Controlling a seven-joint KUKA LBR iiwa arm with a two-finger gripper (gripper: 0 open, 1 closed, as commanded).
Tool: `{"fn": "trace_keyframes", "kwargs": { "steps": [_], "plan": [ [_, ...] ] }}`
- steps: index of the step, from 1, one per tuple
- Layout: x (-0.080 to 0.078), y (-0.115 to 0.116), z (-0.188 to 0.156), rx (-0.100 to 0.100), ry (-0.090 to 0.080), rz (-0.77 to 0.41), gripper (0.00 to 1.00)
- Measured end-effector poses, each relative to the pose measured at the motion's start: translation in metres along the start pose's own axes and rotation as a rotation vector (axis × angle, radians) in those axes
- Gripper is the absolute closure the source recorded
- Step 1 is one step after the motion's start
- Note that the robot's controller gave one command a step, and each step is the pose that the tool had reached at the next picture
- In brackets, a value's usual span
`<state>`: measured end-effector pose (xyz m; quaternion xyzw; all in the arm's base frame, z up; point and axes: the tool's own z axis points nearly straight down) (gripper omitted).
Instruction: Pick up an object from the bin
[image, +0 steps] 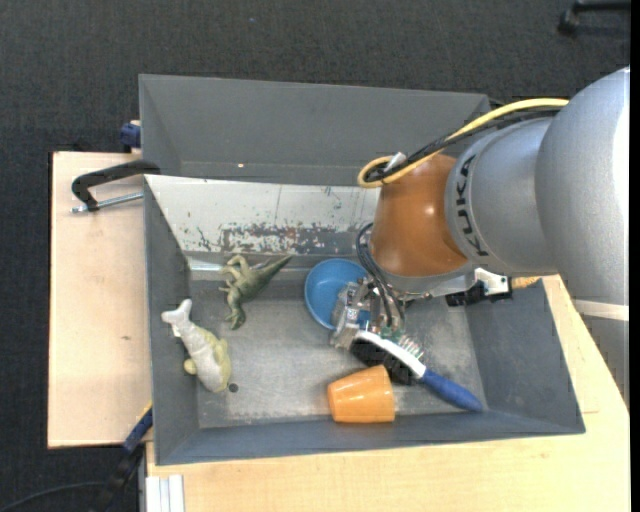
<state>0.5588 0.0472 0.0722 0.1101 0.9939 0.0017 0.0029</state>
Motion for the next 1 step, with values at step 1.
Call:
{"fn": "trace_keyframes", "kwargs": {
  "steps": [1],
  "plan": [
    [-0.0037, 0.0018, -0.1207, -0.001, -0.009, -0.001, 1.00]
  ]
}}
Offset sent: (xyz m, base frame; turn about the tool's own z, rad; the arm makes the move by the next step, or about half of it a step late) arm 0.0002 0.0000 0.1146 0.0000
